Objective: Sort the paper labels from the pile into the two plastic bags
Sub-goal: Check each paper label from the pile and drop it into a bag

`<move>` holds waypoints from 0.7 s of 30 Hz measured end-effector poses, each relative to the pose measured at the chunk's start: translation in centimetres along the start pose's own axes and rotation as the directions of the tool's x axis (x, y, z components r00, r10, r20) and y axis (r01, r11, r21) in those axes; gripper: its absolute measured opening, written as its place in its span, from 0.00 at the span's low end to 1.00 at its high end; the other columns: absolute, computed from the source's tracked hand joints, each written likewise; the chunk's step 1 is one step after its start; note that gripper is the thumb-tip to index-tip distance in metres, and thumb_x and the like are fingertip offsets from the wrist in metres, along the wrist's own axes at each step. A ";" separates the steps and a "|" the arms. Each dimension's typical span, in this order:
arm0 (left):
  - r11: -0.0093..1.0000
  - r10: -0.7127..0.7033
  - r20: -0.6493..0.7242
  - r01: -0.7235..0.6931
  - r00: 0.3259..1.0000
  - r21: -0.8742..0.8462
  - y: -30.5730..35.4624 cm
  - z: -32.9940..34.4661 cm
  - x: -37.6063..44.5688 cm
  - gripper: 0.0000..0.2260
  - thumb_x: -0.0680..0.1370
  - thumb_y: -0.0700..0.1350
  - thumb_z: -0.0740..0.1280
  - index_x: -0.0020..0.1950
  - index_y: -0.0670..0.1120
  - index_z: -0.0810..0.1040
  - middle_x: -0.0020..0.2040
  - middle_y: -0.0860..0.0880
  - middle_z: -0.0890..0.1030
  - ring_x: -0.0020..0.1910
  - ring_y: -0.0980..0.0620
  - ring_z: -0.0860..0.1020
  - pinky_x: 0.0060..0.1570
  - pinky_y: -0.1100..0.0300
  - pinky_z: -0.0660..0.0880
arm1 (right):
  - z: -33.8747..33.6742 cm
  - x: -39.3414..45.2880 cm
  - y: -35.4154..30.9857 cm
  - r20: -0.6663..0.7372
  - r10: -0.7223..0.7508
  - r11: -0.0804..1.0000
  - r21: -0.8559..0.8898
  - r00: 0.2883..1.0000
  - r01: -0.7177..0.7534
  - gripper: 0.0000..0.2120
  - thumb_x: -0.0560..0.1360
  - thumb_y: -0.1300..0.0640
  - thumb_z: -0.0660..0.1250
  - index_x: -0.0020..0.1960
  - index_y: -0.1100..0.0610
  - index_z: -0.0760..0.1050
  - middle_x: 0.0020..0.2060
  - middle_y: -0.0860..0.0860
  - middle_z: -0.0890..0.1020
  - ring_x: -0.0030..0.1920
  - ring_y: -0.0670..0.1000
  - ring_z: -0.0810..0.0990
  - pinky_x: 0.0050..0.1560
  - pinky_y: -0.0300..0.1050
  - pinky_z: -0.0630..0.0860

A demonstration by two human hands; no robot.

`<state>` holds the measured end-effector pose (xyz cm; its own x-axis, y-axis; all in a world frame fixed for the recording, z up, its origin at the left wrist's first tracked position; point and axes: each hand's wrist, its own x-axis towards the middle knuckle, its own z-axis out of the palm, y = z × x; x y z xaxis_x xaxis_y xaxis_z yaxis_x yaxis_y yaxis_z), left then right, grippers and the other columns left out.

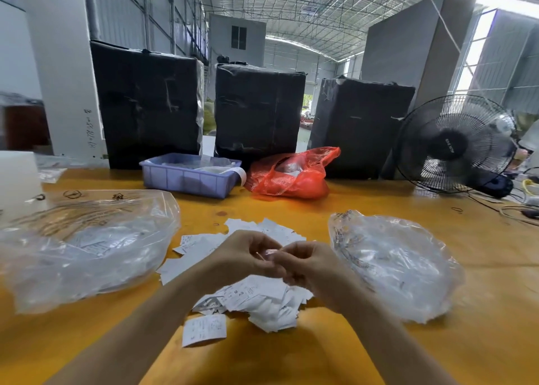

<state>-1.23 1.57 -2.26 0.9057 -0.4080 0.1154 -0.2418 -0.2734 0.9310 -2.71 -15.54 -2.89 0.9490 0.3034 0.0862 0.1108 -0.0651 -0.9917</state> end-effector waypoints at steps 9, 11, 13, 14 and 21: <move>0.987 -0.149 -0.068 0.152 0.986 0.044 -1.0 -0.8 0.1 0.12 0.66 0.39 0.78 0.46 0.45 0.82 0.35 0.50 0.82 0.34 0.57 0.79 0.36 0.66 0.75 | -0.1 0.5 0.7 -0.153 -0.038 0.997 -0.067 0.988 0.028 0.04 0.72 0.60 0.71 0.42 0.60 0.80 0.31 0.51 0.82 0.33 0.46 0.80 0.36 0.36 0.75; 0.985 -0.157 -0.091 0.162 0.983 0.058 -1.2 -1.0 0.3 0.07 0.67 0.42 0.78 0.43 0.45 0.83 0.35 0.50 0.83 0.32 0.59 0.79 0.34 0.68 0.74 | -0.1 0.8 1.0 -0.201 -0.141 0.974 -0.202 0.969 0.100 0.05 0.74 0.59 0.70 0.44 0.62 0.80 0.33 0.52 0.82 0.33 0.47 0.80 0.36 0.39 0.76; 0.988 -0.154 -0.203 0.151 0.967 -0.032 -1.3 -1.4 0.5 0.06 0.68 0.44 0.77 0.41 0.43 0.83 0.30 0.51 0.81 0.28 0.59 0.76 0.31 0.67 0.74 | -0.2 0.7 1.4 -0.130 -0.219 0.858 -0.498 0.967 0.127 0.09 0.72 0.55 0.72 0.48 0.61 0.81 0.38 0.53 0.83 0.38 0.49 0.81 0.42 0.44 0.78; 0.986 -0.162 -0.255 0.146 0.953 -0.080 -1.4 -1.7 0.5 0.08 0.69 0.45 0.75 0.41 0.42 0.83 0.29 0.51 0.80 0.27 0.58 0.75 0.32 0.65 0.74 | -0.2 0.6 1.6 -0.044 -0.192 0.780 -0.614 0.980 0.125 0.14 0.70 0.52 0.74 0.50 0.61 0.81 0.42 0.54 0.83 0.43 0.51 0.81 0.47 0.47 0.78; 0.976 -0.194 -0.357 0.143 0.914 -0.163 -1.7 -2.0 0.6 0.04 0.74 0.42 0.71 0.41 0.43 0.83 0.36 0.52 0.84 0.30 0.59 0.80 0.37 0.64 0.76 | -0.4 0.7 2.1 0.058 -0.188 0.584 -0.796 0.980 0.160 0.09 0.76 0.61 0.65 0.39 0.63 0.79 0.35 0.53 0.79 0.36 0.49 0.75 0.41 0.47 0.72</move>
<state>0.42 3.51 -3.08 0.9988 -0.0085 0.0486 -0.0493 -0.1830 0.9819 -1.69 -15.89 -4.83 0.8922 0.3651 0.2658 0.4512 -0.7464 -0.4892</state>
